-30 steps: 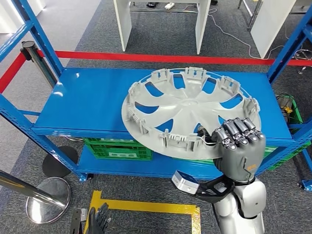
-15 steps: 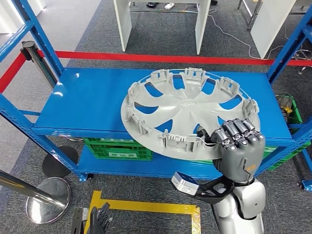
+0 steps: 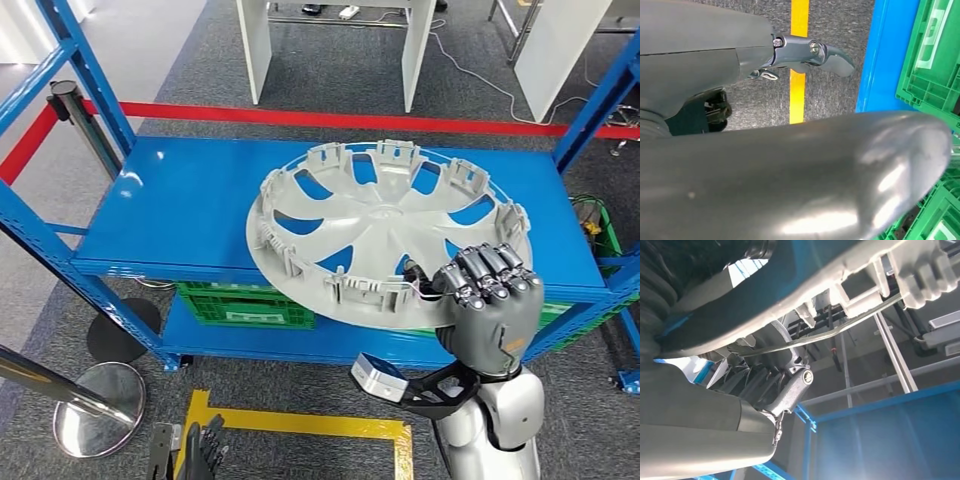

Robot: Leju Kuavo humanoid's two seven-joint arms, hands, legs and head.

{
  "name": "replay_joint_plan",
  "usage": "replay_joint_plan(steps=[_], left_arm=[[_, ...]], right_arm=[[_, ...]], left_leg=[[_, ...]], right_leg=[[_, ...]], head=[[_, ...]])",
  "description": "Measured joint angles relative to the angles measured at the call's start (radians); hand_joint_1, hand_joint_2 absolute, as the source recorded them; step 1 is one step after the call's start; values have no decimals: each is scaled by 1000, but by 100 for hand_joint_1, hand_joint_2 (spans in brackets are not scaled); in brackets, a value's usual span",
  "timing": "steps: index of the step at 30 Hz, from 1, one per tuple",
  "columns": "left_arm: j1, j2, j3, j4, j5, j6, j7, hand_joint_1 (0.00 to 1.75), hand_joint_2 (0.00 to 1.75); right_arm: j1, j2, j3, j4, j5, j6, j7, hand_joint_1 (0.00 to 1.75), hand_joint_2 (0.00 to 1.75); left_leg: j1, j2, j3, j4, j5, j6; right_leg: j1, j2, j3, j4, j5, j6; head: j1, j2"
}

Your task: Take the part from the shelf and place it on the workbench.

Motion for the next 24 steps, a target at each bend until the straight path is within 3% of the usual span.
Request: replay_joint_plan(steps=[2, 3, 4, 5, 8, 10, 13, 14, 16, 18, 19, 20, 21, 22, 24], left_arm=[[-2, 1, -2, 0, 0, 4, 5, 0, 0], [-2, 1, -2, 0, 0, 7, 8, 0, 0], [-2, 2, -3, 0, 0, 10, 11, 0, 0], [-2, 2, -4, 0, 0, 14, 15, 0, 0], [-4, 3, -7, 0, 1, 24, 22, 0, 0], [-5, 4, -7, 0, 1, 25, 26, 0, 0], [-4, 7, -8, 0, 2, 29, 30, 0, 0], [-3, 9, -8, -1, 3, 32, 33, 0, 0], [-4, 10, -8, -2, 6, 39, 42, 0, 0], [-4, 12, -8, -3, 11, 45, 53, 0, 0], [-4, 13, -8, -4, 15, 49, 58, 0, 0], [-4, 14, -8, -5, 17, 52, 63, 0, 0], [-4, 15, -8, -6, 20, 55, 67, 0, 0], [-5, 16, -8, -9, 21, 57, 70, 0, 0], [-9, 18, -8, -15, 22, 61, 76, 0, 0]], right_arm=[[0, 0, 0, 0, -1, 0, 0, 175, 175], [0, 0, 0, 1, -1, 0, 0, 175, 175], [0, 0, 0, 2, -2, 0, 0, 175, 175], [0, 0, 0, 2, -2, 0, 0, 175, 175], [-1, 0, 7, 3, -6, 0, 0, 175, 175], [0, 0, 12, 2, -7, 0, 0, 175, 175], [-1, 0, 18, 1, -9, 0, 0, 175, 175], [-1, 0, 22, 1, -10, 0, 0, 175, 175], [0, 1, 27, 0, -14, 0, 0, 175, 175], [0, 1, 30, -1, -18, 0, 0, 175, 175], [1, 1, 32, -1, -20, 0, 0, 175, 175], [2, 1, 35, -1, -22, 0, 0, 175, 175], [3, 1, 38, -1, -24, 0, 0, 175, 175], [3, 1, 41, -2, -26, 0, 0, 175, 175], [4, 1, 46, -8, -31, 0, 0, 175, 175]], left_leg=[[0, 0, -5, 0, 2, 3], [0, 0, -7, 1, 3, 3], [0, 0, -8, 3, 3, 3], [0, -1, -9, 6, 3, 3], [0, -4, -15, 20, -1, -7], [-1, -6, -25, 28, 3, -21], [-2, -8, -43, 38, 3, -42], [-2, -7, -51, 55, -14, -48], [4, -6, -82, 141, -82, -62], [12, -6, -117, 261, -147, -71], [15, -6, -120, 293, -156, -74], [17, -6, -108, 291, -146, -75], [18, -6, -78, 250, -120, -75], [19, -5, -33, 178, -90, -73], [16, -5, 44, 45, -60, -65]], right_leg=[[2, 4, -62, 129, -60, 0], [2, 5, -89, 183, -73, 0], [2, 5, -102, 208, -68, 0], [2, 5, -98, 193, -41, 0], [2, 9, -25, 31, 58, -5], [4, 13, -3, -18, 68, -10], [1, 12, -11, -28, 72, -23], [-2, 10, -17, -31, 76, -32], [-4, 5, -29, -33, 86, -47], [-2, 0, -44, -32, 96, -54], [-1, -2, -51, -32, 102, -55], [-1, -3, -58, -31, 108, -54], [-1, -4, -64, -31, 113, -52], [-1, -4, -69, -31, 119, -49], [0, -5, -78, -32, 131, -40]], head=[[2, 0], [2, 0], [2, 0], [2, 0], [2, 0], [3, 0], [2, 0], [-1, 0], [-7, 0], [-10, 0], [-10, 0], [-10, 0], [-10, 0], [-10, 0], [-10, 0]])
